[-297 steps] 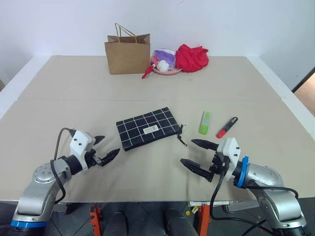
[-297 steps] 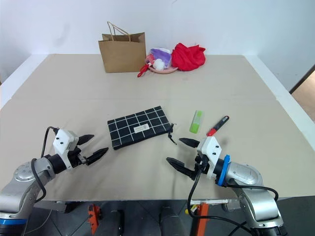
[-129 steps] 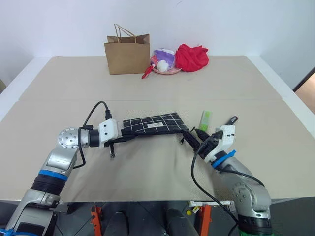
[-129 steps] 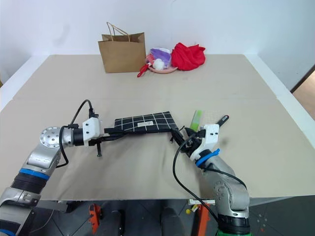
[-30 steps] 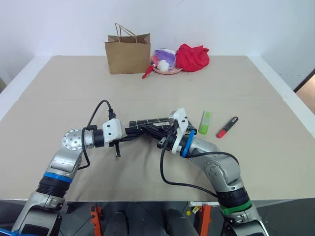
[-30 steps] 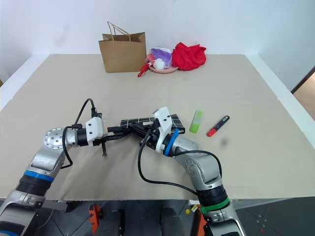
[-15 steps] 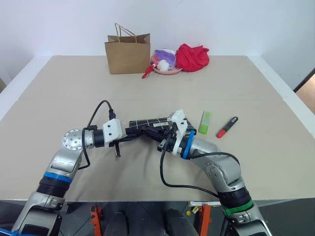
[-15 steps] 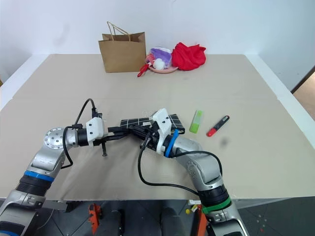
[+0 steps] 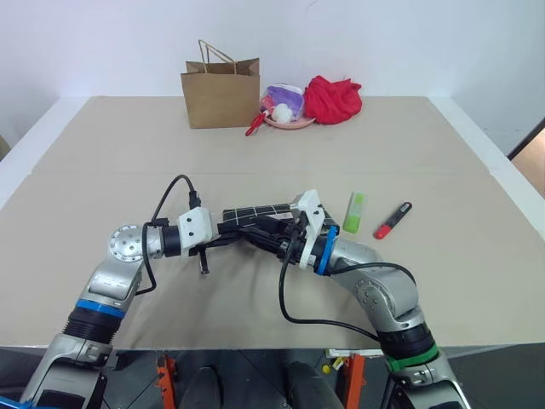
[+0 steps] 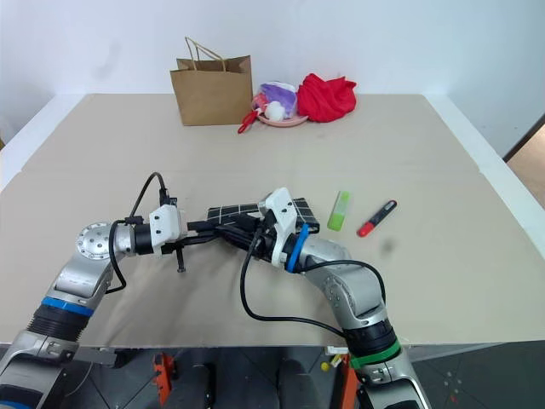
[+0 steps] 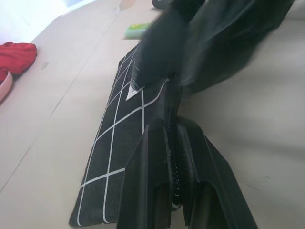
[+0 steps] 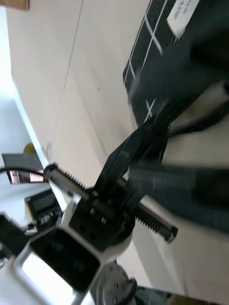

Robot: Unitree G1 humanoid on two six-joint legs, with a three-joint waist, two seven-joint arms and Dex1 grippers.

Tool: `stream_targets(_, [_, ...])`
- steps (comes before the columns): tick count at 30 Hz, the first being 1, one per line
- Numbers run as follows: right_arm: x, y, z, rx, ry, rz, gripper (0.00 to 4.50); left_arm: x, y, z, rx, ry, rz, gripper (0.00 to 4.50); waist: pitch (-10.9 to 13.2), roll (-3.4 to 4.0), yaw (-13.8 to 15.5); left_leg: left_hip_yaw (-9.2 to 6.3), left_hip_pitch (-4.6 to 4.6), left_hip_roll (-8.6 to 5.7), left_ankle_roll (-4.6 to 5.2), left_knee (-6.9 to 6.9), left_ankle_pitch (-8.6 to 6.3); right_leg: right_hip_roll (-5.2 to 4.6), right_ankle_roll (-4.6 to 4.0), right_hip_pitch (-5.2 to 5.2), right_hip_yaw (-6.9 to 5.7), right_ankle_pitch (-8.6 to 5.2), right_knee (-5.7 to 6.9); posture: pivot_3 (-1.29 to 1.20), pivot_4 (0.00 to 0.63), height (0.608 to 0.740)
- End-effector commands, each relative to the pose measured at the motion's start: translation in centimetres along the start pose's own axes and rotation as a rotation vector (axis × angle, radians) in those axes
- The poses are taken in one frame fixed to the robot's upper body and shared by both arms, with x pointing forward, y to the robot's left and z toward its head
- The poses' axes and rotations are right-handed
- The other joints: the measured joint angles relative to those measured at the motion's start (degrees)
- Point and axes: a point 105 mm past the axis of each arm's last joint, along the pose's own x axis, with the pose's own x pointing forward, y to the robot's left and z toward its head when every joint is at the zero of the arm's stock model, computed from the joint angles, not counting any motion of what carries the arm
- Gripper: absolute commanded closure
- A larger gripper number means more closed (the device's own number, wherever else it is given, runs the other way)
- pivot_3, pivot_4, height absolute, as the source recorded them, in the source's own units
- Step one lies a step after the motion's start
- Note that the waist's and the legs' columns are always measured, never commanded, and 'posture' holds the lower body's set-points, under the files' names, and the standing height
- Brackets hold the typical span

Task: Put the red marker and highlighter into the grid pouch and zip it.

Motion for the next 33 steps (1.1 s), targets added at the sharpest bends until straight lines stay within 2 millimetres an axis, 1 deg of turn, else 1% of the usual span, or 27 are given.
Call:
stream_targets(1, [-1.9,0.1,2.8,-0.038,-0.100,-0.024,0.39,-0.2,0.4,1.2,0.042,-0.029,0.019,4.50,0.00,0.00,0.03,0.00,-0.01,0.00,0.00,0.00,0.00,0.00,0.00,0.00,0.00,0.00,0.00,0.00,0.150,0.740])
stream_targets(2, [-2.6,0.1,3.1,-0.044,-0.110,-0.034,0.03,-0.3,0.5,1.2,0.043,-0.029,0.021,4.50,0.00,0.00,0.08,0.00,-0.02,0.00,0.00,0.00,0.00,-0.01,0.01,0.00,0.00,-0.01,0.00,0.00,0.150,0.740])
stream_targets(3, [-3.3,0.0,3.4,-0.057,-0.116,-0.051,0.03,-0.3,0.5,1.2,0.044,-0.029,0.021,4.50,0.00,0.00,0.15,0.00,-0.02,0.00,0.00,0.00,0.00,-0.01,0.01,0.01,0.00,-0.01,0.00,0.00,0.150,0.740])
stream_targets(5, [-5.5,-0.9,4.0,-0.052,-0.135,-0.120,0.03,-0.4,0.5,1.2,0.044,-0.029,0.025,4.50,0.00,-0.01,0.28,0.00,-0.03,0.00,0.00,0.00,0.00,-0.01,0.01,0.01,-0.01,-0.02,-0.01,0.00,0.150,0.740])
stream_targets(7, [-8.0,-2.8,4.5,-0.034,-0.162,-0.252,0.03,-0.4,0.6,1.2,0.045,-0.031,0.030,4.50,0.01,-0.01,0.41,-0.01,-0.03,-0.01,0.00,0.00,0.00,-0.02,0.01,0.02,-0.01,-0.02,-0.01,0.00,0.150,0.740])
stream_targets(9, [-9.9,-4.5,4.5,-0.019,-0.168,-0.376,0.03,-0.5,0.7,1.3,0.045,-0.035,0.032,4.50,0.01,-0.02,0.40,-0.01,-0.02,-0.01,0.00,0.01,0.00,-0.02,0.01,0.02,-0.01,-0.02,-0.01,0.00,0.150,0.740])
stream_targets(12, [-12.8,-7.5,3.6,-0.032,-0.119,-0.613,0.03,-0.5,0.8,1.4,0.045,-0.037,0.033,4.50,0.01,-0.01,0.16,0.00,0.03,0.00,0.00,0.00,0.00,-0.01,-0.02,0.01,-0.01,0.00,0.00,0.00,0.150,0.740])
stream_targets(13, [-14.0,-9.1,3.1,-0.032,-0.103,-0.749,0.03,-0.5,0.8,1.4,0.045,-0.039,0.031,4.50,0.01,-0.01,0.05,0.00,0.04,0.00,0.00,0.00,0.00,-0.01,-0.04,0.01,0.00,0.01,0.00,0.00,0.150,0.740])
stream_targets(15, [-15.1,-10.8,2.4,-0.033,-0.086,-0.910,0.03,-0.6,0.8,1.4,0.046,-0.041,0.029,4.50,0.01,-0.01,0.02,0.00,0.06,0.00,0.00,0.00,0.00,0.00,-0.05,0.02,0.00,0.03,0.00,0.00,0.150,0.740])
stream_targets(19, [-14.5,-11.9,1.5,0.008,-0.089,-1.020,0.03,-0.6,0.9,1.5,0.049,-0.042,0.025,4.50,0.02,0.01,-0.16,0.00,0.06,0.00,0.01,0.00,0.01,0.00,-0.05,0.00,0.00,0.04,0.00,0.00,0.150,0.740])
stream_targets(22, [-13.8,-13.1,-0.2,0.000,-0.029,-1.105,0.03,-0.7,1.1,1.8,0.053,-0.050,0.033,4.50,0.02,0.01,-0.15,0.00,0.05,0.00,0.00,-0.02,0.01,0.00,-0.06,0.01,0.00,0.04,0.00,0.00,0.150,0.740])
stream_targets(24, [-13.0,-13.2,-0.1,-0.015,-0.033,-1.104,0.03,-0.9,1.2,1.8,0.052,-0.052,0.037,4.50,0.02,0.01,-0.10,0.00,0.03,-0.01,0.00,-0.02,0.01,-0.02,-0.04,0.01,0.00,0.03,-0.01,0.00,0.150,0.740])
stream_targets(27, [-11.7,-12.8,0.5,-0.033,-0.061,-1.068,0.03,-1.2,1.0,1.5,0.056,-0.036,0.031,4.50,0.03,0.02,-0.04,0.00,0.01,-0.01,0.00,-0.06,0.01,-0.02,-0.04,0.00,0.00,-0.02,-0.01,0.00,0.150,0.740])
stream_targets(29, [-11.2,-12.6,0.6,-0.039,-0.064,-1.050,0.03,-1.3,1.0,1.5,0.054,-0.034,0.031,4.50,0.03,0.02,-0.03,0.00,0.01,-0.01,0.01,-0.08,0.00,-0.02,-0.05,-0.01,0.00,-0.04,-0.01,0.00,0.150,0.740])
stream_targets(31, [-11.1,-12.6,-0.1,-0.038,-0.032,-1.051,0.03,-1.3,0.9,1.4,0.054,-0.030,0.031,4.50,0.03,0.02,-0.03,0.00,0.01,-0.01,0.01,-0.08,0.00,-0.02,-0.05,0.00,0.00,-0.04,-0.01,0.00,0.150,0.740])
stream_targets(33, [-11.2,-12.5,-1.3,-0.018,0.004,-1.080,0.03,-1.4,0.9,1.5,0.052,-0.030,0.039,4.50,0.03,0.02,-0.03,0.00,0.01,-0.01,0.01,-0.08,0.00,-0.02,-0.05,0.00,-0.01,-0.04,0.00,0.00,0.150,0.740])
